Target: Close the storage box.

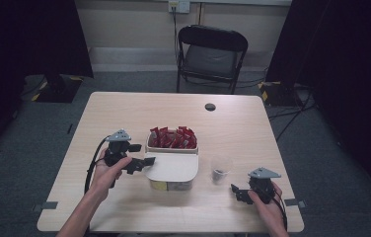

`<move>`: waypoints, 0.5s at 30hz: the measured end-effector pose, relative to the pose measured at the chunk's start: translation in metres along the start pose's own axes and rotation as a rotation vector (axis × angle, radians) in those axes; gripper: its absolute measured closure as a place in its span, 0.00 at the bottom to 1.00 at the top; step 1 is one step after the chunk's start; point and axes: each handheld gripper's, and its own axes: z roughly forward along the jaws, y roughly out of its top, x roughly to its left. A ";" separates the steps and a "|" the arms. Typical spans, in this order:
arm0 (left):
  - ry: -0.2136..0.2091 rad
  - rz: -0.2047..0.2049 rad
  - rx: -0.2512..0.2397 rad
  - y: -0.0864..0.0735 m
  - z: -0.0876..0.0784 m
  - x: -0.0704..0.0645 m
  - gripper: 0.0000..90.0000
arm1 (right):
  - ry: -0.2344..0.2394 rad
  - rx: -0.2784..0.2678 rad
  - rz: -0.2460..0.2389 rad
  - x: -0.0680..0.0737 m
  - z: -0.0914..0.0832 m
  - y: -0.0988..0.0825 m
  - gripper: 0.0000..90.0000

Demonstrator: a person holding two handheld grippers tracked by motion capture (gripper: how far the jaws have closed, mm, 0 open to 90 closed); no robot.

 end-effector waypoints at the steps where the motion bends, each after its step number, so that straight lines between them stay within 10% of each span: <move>1: 0.003 0.002 0.000 0.000 -0.001 0.000 0.18 | 0.000 0.001 -0.002 0.000 0.000 0.000 0.13; 15: 0.042 -0.014 -0.016 -0.013 -0.029 0.005 0.18 | 0.000 0.000 -0.002 0.000 0.000 0.000 0.13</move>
